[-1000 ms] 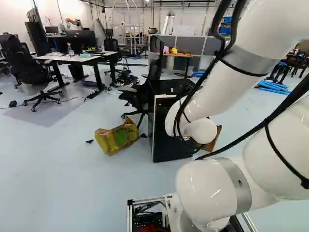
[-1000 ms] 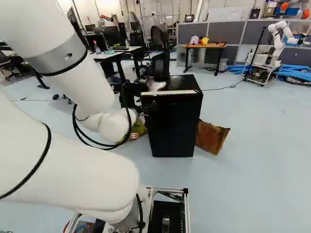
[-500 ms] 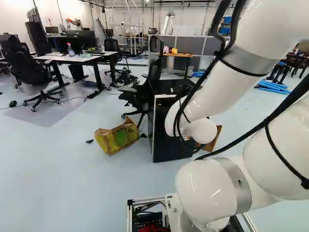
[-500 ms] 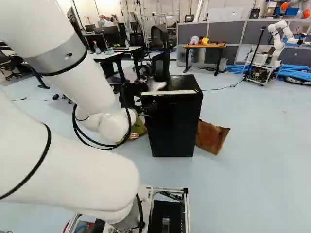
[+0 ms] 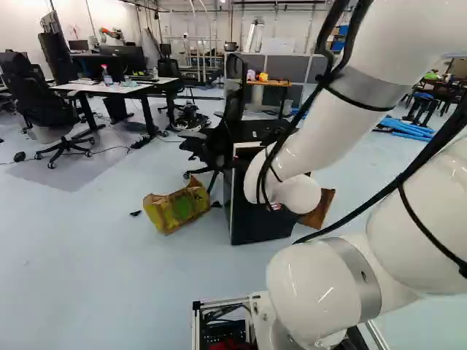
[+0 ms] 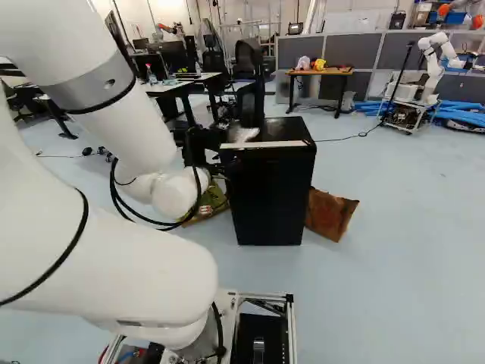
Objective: Grab a drink from the fridge
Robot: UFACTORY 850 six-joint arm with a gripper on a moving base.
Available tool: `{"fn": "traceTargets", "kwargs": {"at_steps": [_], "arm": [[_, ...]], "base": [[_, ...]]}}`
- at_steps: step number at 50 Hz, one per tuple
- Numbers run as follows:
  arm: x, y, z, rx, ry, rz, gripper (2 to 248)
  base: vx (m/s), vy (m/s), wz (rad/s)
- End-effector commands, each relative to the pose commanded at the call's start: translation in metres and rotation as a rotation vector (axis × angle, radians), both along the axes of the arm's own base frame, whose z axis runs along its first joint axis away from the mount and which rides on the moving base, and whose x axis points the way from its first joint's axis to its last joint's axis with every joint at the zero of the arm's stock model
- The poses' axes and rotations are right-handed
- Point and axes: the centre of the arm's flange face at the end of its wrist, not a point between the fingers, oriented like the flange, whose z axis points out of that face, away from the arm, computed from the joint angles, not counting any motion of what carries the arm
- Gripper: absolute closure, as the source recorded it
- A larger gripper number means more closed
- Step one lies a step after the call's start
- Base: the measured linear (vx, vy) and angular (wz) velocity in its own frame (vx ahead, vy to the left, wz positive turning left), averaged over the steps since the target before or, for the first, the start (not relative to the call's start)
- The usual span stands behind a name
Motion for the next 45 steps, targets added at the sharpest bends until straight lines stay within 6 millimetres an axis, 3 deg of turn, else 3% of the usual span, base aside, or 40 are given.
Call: {"fn": "traceTargets", "kwargs": {"at_steps": [45], "arm": [[0.000,0.031,-0.001,0.117,0.024,-0.129,3]], "base": [[0.000,0.000,0.000]]}}
